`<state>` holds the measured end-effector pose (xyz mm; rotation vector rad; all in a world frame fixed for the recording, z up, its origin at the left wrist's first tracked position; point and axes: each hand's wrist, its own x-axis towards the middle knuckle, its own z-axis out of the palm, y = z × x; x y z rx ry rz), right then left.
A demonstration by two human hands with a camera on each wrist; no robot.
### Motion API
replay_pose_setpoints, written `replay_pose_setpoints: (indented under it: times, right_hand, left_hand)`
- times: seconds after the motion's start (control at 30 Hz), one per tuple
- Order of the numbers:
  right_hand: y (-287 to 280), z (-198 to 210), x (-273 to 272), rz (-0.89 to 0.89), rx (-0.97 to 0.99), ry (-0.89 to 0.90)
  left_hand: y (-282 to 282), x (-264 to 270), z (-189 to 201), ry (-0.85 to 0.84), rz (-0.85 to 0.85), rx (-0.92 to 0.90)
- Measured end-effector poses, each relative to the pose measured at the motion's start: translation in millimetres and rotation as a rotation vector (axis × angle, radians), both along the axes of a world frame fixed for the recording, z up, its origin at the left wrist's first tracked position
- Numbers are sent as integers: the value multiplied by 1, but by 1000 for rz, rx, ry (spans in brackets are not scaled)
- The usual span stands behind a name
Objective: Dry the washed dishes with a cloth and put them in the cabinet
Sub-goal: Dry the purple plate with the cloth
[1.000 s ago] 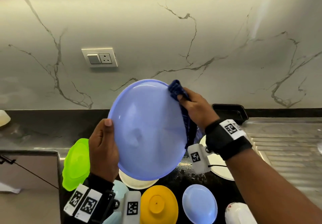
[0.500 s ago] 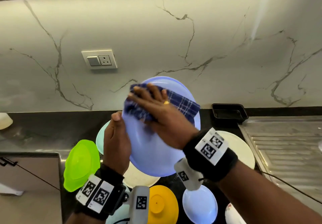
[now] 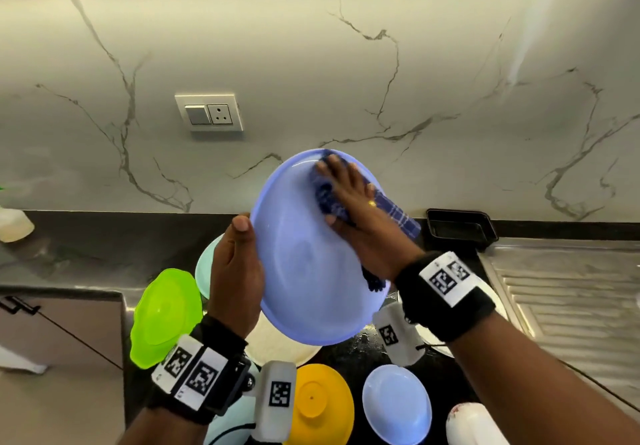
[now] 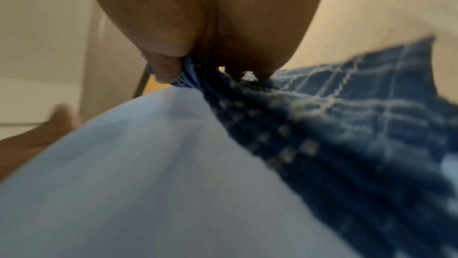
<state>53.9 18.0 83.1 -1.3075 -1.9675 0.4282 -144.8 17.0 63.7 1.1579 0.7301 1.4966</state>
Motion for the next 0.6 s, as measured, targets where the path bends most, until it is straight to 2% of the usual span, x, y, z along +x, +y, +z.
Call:
replay_pose_setpoints:
  times: [0.1,0.17,0.3,0.47,0.6]
  right_hand:
    - [-18,0,-34,155,114,-287]
    - [-23,0,-41,186,119,-342]
    - [-21,8,-41,195,102,-333]
    - [-36,-6,-41,243,249,-648]
    - [-55,-23,-30,271,309,-851]
  left_hand:
    - [5,-1,0,35,-35,29]
    - [6,-2,3,38,-45,30]
    - [5,-3,11,42,-50,35]
    - [5,-10,20,-51,-115,-204]
    - [12,-13,19,21,-12,-158]
